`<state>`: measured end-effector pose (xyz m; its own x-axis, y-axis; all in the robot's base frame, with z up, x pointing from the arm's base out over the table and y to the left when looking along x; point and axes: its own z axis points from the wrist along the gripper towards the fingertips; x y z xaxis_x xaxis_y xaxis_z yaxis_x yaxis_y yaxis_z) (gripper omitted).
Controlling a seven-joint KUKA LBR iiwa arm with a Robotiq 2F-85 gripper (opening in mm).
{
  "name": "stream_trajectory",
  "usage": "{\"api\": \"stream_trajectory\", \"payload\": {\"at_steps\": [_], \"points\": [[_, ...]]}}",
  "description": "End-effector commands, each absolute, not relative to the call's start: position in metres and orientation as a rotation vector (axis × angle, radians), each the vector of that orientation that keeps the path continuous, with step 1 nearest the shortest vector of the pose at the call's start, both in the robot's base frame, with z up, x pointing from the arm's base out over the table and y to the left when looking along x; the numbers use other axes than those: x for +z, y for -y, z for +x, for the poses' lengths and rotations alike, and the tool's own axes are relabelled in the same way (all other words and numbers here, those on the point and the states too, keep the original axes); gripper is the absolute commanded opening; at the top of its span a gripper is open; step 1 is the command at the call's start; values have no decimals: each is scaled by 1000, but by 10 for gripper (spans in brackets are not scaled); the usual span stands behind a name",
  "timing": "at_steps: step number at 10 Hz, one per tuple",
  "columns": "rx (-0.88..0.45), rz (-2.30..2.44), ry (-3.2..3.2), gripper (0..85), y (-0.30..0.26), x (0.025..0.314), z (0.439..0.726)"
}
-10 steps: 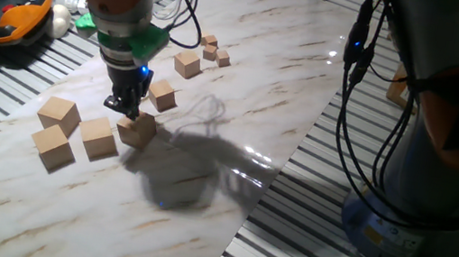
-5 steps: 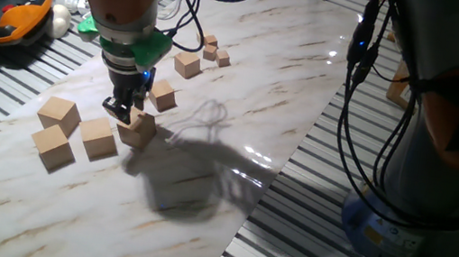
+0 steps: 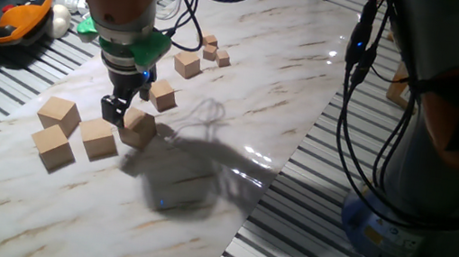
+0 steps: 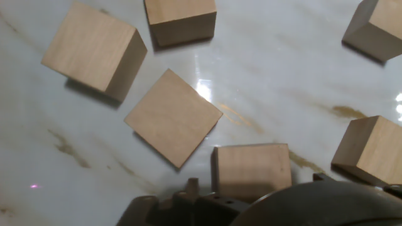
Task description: Stack the blocks into a cross shape
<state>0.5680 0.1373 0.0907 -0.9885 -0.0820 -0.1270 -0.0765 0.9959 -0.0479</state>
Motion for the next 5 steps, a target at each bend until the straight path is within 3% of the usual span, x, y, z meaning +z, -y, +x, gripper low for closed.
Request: {"api": "stream_trajectory", "payload": {"at_steps": [1,5], "points": [[-67,-122,-3009,850,-137,88,569],[-63,-129,-3014,850,-134,82,572]]}}
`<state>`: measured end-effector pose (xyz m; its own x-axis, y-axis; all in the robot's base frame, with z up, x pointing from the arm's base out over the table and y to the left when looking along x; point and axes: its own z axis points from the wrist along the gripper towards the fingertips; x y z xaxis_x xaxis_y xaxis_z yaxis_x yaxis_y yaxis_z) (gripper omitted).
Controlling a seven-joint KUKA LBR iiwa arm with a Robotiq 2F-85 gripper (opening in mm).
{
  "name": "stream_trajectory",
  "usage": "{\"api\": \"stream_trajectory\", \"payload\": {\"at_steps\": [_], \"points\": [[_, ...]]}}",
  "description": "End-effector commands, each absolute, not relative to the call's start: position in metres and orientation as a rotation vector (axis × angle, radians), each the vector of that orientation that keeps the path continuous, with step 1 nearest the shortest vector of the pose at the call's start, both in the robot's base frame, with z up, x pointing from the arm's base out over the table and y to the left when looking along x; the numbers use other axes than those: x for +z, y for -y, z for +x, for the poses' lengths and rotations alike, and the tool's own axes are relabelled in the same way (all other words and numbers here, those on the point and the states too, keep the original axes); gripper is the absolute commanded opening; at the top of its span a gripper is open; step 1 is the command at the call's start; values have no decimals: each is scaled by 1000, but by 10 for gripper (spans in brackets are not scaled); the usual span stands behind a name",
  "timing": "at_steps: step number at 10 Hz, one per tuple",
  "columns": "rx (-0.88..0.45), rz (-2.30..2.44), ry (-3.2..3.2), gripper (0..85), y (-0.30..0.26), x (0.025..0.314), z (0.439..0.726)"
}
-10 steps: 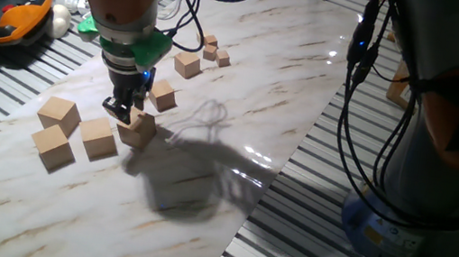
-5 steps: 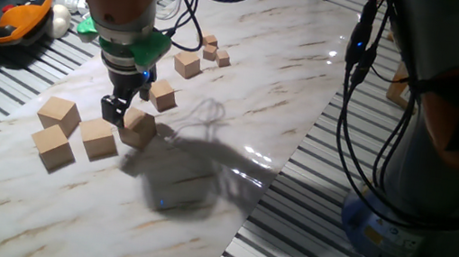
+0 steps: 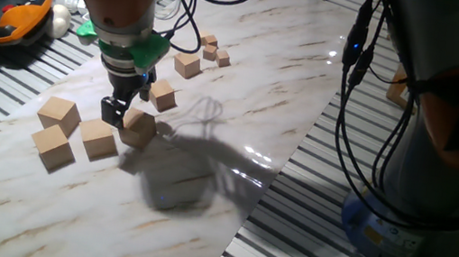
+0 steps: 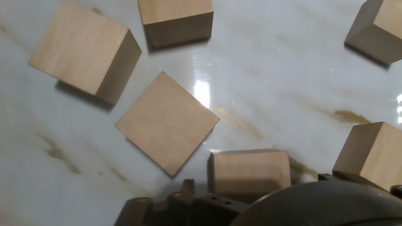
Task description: Stack the blocks into a cross shape
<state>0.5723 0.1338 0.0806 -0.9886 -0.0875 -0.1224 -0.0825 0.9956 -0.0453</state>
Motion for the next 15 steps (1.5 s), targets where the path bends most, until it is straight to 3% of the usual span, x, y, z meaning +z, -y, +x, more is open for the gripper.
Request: {"api": "stream_trajectory", "payload": {"at_steps": [1,13,14,15], "points": [[-58,-131,-3013,850,-134,78,573],[-36,-107,-3012,850,-131,50,572],[-36,-111,-3015,680,-131,49,572],[-27,-123,-3026,680,-131,49,572]]}}
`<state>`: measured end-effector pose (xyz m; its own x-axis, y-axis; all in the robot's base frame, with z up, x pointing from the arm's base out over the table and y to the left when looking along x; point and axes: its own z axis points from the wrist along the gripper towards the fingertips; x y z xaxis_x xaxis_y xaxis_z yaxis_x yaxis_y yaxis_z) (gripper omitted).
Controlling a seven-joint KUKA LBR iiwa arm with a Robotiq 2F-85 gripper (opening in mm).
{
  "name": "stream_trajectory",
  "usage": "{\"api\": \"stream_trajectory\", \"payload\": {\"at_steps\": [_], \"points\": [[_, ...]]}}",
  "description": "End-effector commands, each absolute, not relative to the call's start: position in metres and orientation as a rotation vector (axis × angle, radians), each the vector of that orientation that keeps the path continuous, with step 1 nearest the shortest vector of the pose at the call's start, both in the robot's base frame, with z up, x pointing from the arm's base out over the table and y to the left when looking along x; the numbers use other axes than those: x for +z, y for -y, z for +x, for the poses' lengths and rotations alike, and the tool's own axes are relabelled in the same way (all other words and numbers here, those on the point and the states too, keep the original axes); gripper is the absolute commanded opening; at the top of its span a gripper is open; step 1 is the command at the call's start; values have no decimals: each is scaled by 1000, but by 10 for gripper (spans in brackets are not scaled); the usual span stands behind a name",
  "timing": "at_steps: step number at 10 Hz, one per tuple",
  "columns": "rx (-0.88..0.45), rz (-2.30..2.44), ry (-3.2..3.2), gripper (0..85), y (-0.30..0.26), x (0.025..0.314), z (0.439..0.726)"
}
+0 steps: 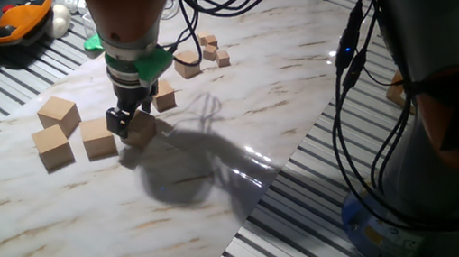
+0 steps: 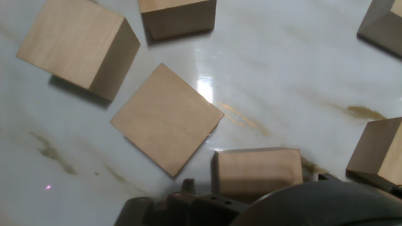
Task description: Stack the blocks into a cross shape
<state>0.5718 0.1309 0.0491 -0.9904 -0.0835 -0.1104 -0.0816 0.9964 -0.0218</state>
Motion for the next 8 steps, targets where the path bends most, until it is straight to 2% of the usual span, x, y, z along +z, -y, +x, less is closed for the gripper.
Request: {"api": "stream_trajectory", "payload": {"at_steps": [1,2,3,4,6,8], "points": [[-18,-132,-3033,510,-131,49,572],[-18,-141,-3037,340,-130,49,572],[-18,-153,-3044,340,-130,50,572],[-19,-175,-3051,0,-129,51,571],[-16,-182,-3055,0,-130,56,567],[51,-263,-3067,0,-131,61,564]]}}
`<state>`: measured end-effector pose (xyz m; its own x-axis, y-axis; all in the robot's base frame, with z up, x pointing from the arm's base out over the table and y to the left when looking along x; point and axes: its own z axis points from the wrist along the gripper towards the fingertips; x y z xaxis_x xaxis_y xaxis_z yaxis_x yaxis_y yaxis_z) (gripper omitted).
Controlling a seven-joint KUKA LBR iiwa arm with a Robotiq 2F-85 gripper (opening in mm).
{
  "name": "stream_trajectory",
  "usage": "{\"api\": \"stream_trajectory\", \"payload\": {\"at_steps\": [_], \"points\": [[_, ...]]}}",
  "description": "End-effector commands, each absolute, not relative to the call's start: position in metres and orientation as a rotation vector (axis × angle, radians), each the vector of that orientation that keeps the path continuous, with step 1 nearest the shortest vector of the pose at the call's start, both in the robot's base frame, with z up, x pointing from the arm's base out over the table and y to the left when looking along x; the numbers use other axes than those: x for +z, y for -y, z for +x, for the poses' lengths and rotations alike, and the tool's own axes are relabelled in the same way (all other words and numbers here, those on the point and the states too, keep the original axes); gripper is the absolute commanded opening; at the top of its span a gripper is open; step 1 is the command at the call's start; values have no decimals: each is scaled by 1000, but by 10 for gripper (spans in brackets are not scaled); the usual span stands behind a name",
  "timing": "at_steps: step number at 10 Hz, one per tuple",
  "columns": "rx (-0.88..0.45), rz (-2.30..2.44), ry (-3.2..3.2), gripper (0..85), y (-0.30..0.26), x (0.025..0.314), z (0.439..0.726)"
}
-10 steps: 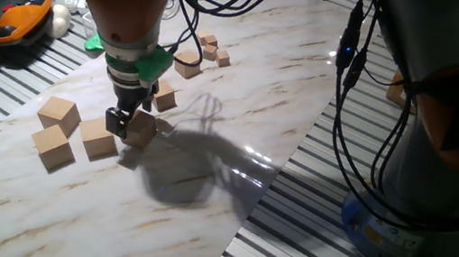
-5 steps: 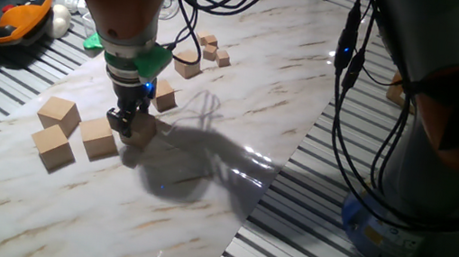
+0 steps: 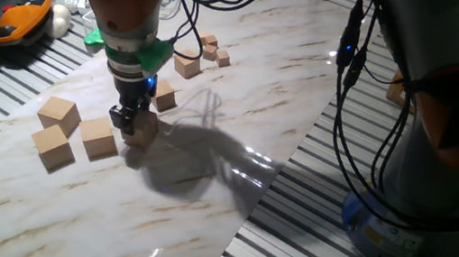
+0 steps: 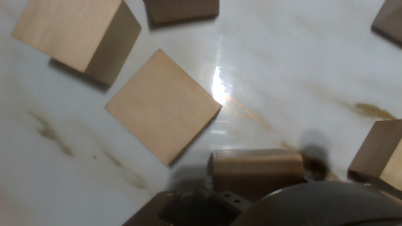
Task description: Stack the blocks into a cross shape
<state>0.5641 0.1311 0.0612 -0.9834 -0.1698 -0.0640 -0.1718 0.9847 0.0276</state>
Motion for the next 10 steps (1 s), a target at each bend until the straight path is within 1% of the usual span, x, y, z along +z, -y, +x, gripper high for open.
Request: {"api": "stream_trajectory", "payload": {"at_steps": [1,3,6,10], "points": [[81,-339,-3066,0,-131,62,564],[86,-498,-3042,0,-136,65,563],[-19,-656,-2983,0,-137,72,557],[-15,-679,-2979,0,-140,69,554]]}}
